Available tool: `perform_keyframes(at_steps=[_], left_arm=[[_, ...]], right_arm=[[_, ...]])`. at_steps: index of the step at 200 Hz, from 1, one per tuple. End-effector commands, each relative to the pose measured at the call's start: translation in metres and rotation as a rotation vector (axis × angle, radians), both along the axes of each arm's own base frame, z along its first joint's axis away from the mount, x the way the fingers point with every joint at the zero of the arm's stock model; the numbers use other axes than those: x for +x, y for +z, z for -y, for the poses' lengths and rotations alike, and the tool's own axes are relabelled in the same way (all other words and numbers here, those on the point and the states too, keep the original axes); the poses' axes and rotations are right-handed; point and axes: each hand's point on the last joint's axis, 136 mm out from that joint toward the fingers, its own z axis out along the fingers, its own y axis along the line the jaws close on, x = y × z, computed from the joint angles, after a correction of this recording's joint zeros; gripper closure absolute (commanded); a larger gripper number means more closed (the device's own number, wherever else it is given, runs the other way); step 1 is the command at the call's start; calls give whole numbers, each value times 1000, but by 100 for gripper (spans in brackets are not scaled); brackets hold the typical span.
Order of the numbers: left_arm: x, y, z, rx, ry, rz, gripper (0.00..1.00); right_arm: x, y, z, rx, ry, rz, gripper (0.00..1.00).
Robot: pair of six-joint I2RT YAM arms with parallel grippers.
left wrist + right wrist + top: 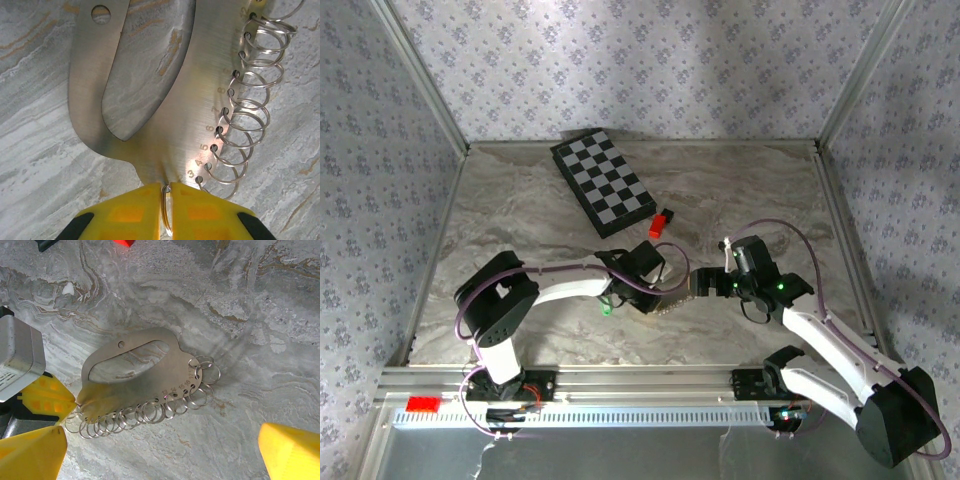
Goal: Put the keys on the keyring
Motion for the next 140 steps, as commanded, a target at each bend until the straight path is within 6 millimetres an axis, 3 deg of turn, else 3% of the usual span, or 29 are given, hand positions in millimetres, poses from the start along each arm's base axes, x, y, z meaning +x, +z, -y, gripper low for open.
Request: perform_keyframes(at_steps=[1, 77, 140], left_arm=[[0, 4, -4, 15, -15, 1, 88], [1, 16, -4, -6, -12, 23, 98], [7, 58, -6, -81, -2, 123, 100]], right_arm=[[0, 0, 0, -11, 13, 13, 0], [0, 4, 0, -4, 14, 15, 0], [0, 17, -5, 34, 32, 44, 0]])
